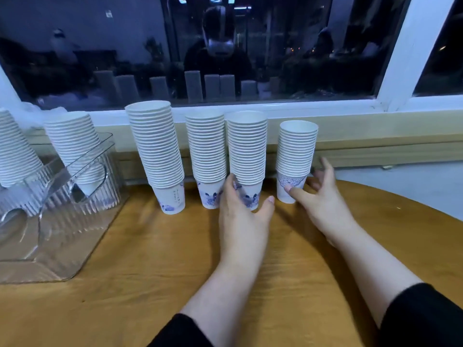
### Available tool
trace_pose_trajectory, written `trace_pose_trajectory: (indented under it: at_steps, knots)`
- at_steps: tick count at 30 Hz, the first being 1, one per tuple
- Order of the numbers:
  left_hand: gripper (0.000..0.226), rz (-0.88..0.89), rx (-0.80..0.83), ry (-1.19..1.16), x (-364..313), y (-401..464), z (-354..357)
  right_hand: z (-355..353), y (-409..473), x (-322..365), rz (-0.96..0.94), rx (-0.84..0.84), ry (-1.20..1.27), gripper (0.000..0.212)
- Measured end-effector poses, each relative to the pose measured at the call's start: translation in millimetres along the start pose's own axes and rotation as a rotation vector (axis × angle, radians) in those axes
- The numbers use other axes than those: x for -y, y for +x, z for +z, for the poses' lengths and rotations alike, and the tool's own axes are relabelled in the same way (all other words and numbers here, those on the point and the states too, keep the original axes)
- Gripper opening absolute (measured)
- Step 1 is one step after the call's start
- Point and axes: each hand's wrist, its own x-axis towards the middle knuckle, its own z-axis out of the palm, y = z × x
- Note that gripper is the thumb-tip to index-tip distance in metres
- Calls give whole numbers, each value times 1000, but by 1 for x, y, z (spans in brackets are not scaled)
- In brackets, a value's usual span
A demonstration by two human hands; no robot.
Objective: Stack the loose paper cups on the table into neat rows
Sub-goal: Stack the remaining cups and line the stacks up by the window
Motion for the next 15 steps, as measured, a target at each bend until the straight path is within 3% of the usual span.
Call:
trace_pose_trajectory:
  at_steps: [10,15]
  knots:
    - [96,-32,-38,-121,1,36,39,4,21,-8,-114,8,62,73]
    - [88,-7,20,-160,-2,43,35,-2,8,-3,-129,7,72,76]
